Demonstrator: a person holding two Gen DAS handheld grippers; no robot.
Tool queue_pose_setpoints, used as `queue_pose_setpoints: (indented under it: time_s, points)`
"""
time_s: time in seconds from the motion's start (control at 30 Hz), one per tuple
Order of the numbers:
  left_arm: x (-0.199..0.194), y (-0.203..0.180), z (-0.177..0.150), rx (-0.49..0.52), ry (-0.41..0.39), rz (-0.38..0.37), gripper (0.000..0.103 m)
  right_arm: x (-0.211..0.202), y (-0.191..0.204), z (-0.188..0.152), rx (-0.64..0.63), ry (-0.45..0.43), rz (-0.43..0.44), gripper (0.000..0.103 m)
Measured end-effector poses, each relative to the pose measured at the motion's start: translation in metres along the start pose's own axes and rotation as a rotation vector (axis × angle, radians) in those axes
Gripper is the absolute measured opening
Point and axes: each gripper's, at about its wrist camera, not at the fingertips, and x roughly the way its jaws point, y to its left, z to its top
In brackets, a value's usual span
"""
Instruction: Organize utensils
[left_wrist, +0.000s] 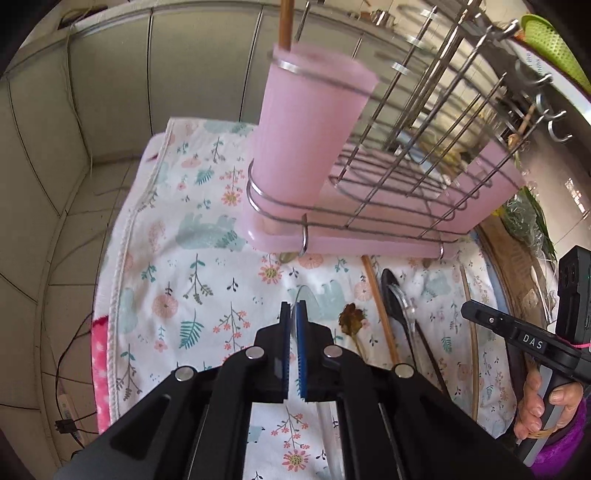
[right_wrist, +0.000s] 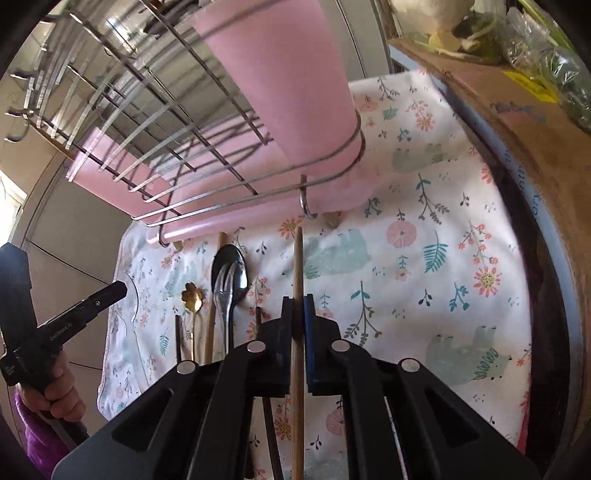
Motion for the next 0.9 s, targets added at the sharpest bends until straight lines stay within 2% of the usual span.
queue_pose_setpoints:
  time_s: [0.3,0.57,0.73,0.9]
  points:
    - [-0.091,-0.02,0.022,0.024,-0.303,-0.002,0.002,-0.091,0.03,0.004,-0.117,-0.334,0.033,0.006]
    - [-0.159,-0.03,0.073,-0.012,-0.571,-0.009,0.002,-0.169,0.043,0.051,-0.151,-0.606,0.099,0.006]
    - [-0.176,-0.04,0.104,-0.02,-0.717,0.055,0.002,-0.188,0.053,0.085,-0.177,-0.777,0.076,0.006]
    - [-0.17,-0.049,0.127,0.008,-0.827,0.186,0.002,-0.188,0.058,0.112,-0.182,-0.901,0.037,0.006]
